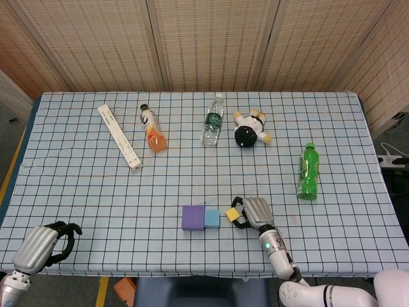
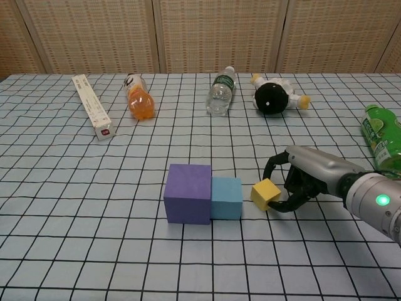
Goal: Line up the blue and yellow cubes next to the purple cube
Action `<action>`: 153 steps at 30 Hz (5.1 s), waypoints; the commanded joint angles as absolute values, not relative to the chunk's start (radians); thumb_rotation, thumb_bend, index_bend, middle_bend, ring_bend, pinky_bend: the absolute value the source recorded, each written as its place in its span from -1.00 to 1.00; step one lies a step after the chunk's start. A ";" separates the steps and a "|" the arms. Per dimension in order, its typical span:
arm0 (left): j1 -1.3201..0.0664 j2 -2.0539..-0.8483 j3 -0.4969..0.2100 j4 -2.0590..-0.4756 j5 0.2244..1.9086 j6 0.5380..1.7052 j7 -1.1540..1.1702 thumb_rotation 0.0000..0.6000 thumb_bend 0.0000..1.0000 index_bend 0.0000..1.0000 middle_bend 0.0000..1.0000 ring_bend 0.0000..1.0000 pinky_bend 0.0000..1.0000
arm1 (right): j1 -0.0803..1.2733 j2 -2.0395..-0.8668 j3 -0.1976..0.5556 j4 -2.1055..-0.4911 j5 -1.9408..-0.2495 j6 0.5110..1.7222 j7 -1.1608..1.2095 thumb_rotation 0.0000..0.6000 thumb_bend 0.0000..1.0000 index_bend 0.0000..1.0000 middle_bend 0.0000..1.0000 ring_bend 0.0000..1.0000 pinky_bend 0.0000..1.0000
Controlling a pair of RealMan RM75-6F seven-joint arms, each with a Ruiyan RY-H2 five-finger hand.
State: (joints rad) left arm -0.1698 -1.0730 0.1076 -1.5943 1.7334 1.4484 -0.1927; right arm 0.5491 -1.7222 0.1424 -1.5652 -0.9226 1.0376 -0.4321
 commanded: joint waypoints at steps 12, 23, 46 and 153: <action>-0.172 -1.077 0.109 -1.594 1.728 1.437 -0.182 1.00 0.14 -0.07 0.21 -0.09 0.23 | 0.556 -1.745 0.151 -1.572 -0.899 1.064 -0.449 1.00 -0.63 0.16 1.00 0.83 1.00; -0.172 -1.076 0.108 -1.593 1.732 1.443 -0.186 1.00 0.15 -0.07 0.21 -0.09 0.23 | 0.554 -1.805 0.175 -1.549 -0.866 1.103 -0.450 1.00 -0.63 0.17 1.00 0.83 1.00; -0.175 -1.078 0.111 -1.594 1.734 1.435 -0.175 1.00 0.15 -0.07 0.21 -0.09 0.23 | 0.560 -1.704 0.145 -1.626 -0.857 1.024 -0.418 1.00 -0.64 -0.44 1.00 0.83 1.00; -0.172 -1.076 0.109 -1.596 1.732 1.444 -0.184 1.00 0.15 -0.07 0.21 -0.09 0.23 | 0.803 -1.439 0.049 -1.772 -0.588 0.732 -0.136 1.00 0.55 -0.17 1.00 0.85 1.00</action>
State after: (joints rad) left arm -0.1716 -1.0761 0.1089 -1.5963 1.7318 1.4439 -0.1840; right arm 0.8027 -1.4384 0.0490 -1.7727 -0.5868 0.7330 -0.1374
